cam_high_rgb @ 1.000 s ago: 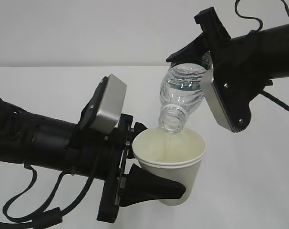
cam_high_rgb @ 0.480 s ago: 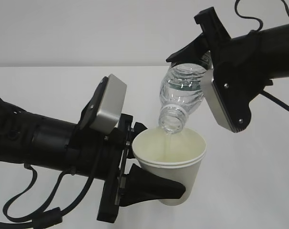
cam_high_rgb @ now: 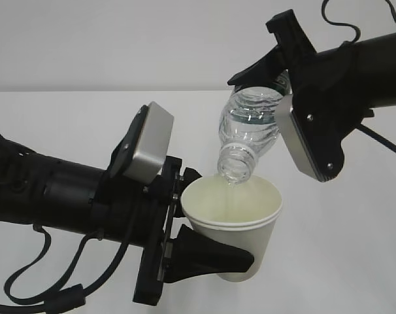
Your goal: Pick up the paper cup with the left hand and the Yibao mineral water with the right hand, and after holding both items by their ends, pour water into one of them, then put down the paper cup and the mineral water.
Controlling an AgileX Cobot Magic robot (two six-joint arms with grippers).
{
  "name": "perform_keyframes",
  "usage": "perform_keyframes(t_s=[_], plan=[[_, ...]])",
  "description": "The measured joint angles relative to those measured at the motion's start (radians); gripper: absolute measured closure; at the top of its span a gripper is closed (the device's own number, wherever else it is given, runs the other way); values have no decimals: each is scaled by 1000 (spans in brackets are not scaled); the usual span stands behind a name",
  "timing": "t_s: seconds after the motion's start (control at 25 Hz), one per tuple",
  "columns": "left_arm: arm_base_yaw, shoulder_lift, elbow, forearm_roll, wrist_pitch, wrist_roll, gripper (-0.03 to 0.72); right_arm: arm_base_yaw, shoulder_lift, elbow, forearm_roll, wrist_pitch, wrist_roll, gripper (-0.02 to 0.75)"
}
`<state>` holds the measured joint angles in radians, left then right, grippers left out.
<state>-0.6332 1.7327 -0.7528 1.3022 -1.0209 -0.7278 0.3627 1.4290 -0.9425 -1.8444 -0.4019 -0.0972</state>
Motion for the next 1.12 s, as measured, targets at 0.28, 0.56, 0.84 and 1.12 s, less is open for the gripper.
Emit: perform_keyframes(t_s=[0.28,0.56,0.84,1.12], plan=[[0,0,0,0,0,0,270,0,0,0,0,0,0,311],[0,0,0,0,2,0,270,0,0,0,0,0,-2,311],[0,0,0,0,9,0,270,0,0,0,0,0,-3,311],[0,0,0,0,10,0,270,0,0,0,0,0,-3,311]])
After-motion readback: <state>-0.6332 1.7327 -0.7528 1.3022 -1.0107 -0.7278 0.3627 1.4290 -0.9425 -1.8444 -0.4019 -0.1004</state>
